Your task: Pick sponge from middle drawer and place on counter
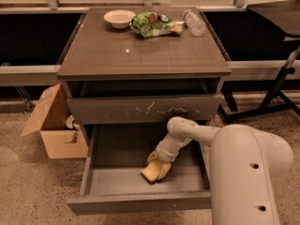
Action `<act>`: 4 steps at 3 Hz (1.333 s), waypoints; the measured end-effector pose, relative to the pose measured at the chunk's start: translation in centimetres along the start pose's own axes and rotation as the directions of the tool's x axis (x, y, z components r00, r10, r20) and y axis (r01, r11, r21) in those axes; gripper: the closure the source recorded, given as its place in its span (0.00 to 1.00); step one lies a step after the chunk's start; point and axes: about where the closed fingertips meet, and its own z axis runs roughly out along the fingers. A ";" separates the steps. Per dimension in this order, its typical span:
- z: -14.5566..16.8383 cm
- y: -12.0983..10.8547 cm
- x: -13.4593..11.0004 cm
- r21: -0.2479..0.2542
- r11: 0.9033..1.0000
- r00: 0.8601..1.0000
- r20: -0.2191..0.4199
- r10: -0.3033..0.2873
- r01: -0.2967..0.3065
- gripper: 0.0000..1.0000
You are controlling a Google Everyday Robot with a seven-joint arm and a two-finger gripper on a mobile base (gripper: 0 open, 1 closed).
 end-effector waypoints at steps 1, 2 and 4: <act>-3.2 0.9 -1.4 0.059 0.998 1.000 0.005 -0.009 0.009 0.89; -9.6 2.6 -3.8 0.151 0.988 0.998 0.043 -0.042 0.035 1.00; -17.8 5.2 -5.3 0.242 0.969 0.995 0.080 -0.067 0.045 1.00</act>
Offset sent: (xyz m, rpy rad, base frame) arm -0.0335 -0.0712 0.2178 0.2430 -0.2300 -0.0836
